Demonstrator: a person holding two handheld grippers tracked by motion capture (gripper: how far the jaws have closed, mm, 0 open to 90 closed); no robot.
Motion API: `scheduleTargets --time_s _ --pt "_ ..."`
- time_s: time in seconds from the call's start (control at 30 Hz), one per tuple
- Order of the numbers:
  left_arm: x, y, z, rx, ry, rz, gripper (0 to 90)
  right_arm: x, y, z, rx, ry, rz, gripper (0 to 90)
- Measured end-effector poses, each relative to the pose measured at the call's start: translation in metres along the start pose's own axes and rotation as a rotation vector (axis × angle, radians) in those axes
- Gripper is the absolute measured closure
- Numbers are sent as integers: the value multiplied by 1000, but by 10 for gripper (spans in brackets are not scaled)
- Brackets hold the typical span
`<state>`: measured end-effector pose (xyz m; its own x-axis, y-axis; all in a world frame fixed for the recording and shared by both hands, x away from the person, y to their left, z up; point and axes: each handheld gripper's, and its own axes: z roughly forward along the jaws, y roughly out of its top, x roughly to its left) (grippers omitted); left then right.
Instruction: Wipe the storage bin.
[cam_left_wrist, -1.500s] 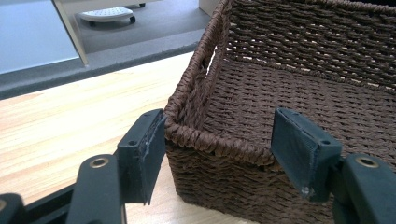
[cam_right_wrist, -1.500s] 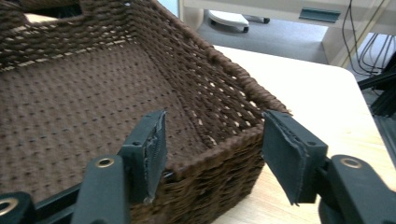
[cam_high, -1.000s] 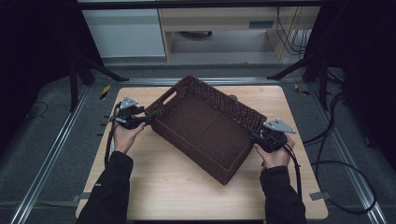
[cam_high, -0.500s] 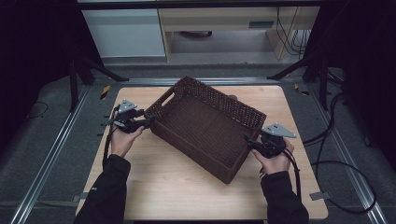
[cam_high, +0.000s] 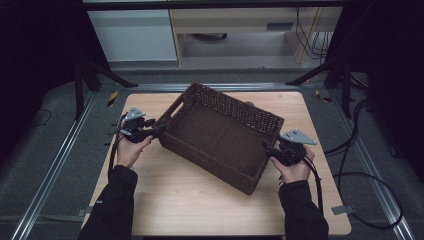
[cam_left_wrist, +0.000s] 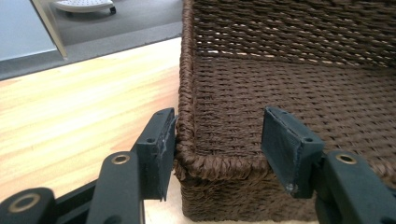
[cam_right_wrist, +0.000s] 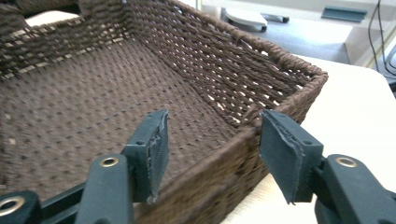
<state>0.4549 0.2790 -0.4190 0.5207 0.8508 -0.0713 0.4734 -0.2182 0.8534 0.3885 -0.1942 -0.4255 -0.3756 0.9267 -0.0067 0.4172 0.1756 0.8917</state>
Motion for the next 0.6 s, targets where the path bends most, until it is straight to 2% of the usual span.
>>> scheduleTargets --time_s 0.13,0.23,0.33,0.47,0.6 --pt "-8 -6 -11 -6 8 17 447 6 -3 -9 3 37 5 410" --pt "-14 -8 -17 1 6 45 444 8 -7 -12 31 42 -4 476" --pt "-17 -6 -20 16 -1 74 439 7 -9 -11 28 50 2 534" --pt "-14 -4 -17 4 -5 59 461 5 -7 -4 30 27 -20 551" --pt "-11 -9 -9 65 -4 50 521 1 -5 1 30 13 -15 558"
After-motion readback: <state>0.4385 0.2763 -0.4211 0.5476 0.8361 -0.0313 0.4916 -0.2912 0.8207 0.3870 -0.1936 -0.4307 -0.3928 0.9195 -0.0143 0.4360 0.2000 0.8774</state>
